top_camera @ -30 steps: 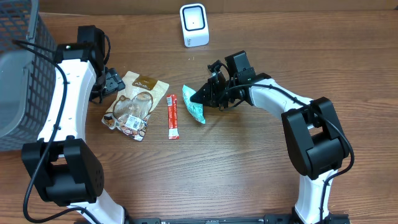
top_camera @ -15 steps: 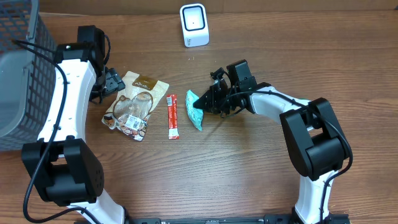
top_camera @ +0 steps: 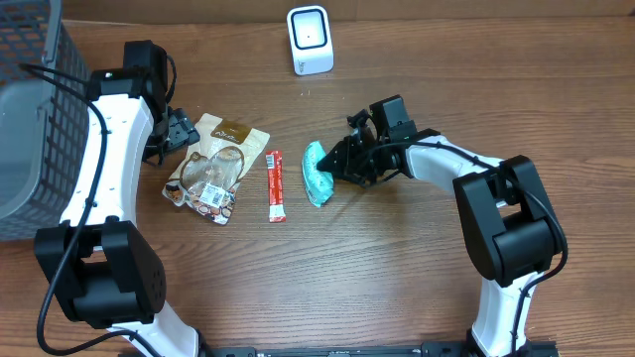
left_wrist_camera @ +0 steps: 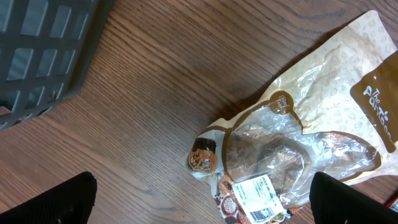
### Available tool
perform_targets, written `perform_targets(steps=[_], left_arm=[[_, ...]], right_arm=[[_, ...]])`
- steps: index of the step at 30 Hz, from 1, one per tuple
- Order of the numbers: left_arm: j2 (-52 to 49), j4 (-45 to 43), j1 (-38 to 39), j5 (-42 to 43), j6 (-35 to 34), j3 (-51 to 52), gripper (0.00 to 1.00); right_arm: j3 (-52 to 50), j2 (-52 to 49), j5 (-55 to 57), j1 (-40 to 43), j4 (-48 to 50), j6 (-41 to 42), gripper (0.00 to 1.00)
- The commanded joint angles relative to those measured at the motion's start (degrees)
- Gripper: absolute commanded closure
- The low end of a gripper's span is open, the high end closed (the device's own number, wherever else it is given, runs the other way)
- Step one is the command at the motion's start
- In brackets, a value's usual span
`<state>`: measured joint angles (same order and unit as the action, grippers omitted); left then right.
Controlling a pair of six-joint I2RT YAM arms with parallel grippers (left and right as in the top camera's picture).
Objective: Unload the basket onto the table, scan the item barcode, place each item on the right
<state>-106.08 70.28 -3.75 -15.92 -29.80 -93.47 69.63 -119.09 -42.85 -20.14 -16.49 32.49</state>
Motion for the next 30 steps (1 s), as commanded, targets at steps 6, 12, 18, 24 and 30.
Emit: perform_targets(steps=[6,12,18,24,30], left_arm=[[0.46,-0.07,0.39,-0.57,0.02,-0.98,0.0],[0.46,-0.07,0.39,-0.57,0.02,-0.98,0.0],[0.46,-0.07,0.39,-0.59,0.02,-0.98,0.0],[0.46,-0.07,0.39,-0.57,0.02,-0.98,0.0],[0.46,-0.07,0.39,-0.57,0.02,-0.98,0.0]], right_arm=[[-1.31,3.23,13.51,2.56,-8.15,-1.25,0.56],[-1.31,8.37,18.64,1.66,-12.02,-1.2,0.56],[-1.42,8.35,22.58,-2.99,-14.6,-1.14,0.56],[-1.42,8.33,24.46,-11.15,-15.34,0.11,0.5],[-1.42,8.33,25.92,-18.6,-15.39,2.32,0.49]])
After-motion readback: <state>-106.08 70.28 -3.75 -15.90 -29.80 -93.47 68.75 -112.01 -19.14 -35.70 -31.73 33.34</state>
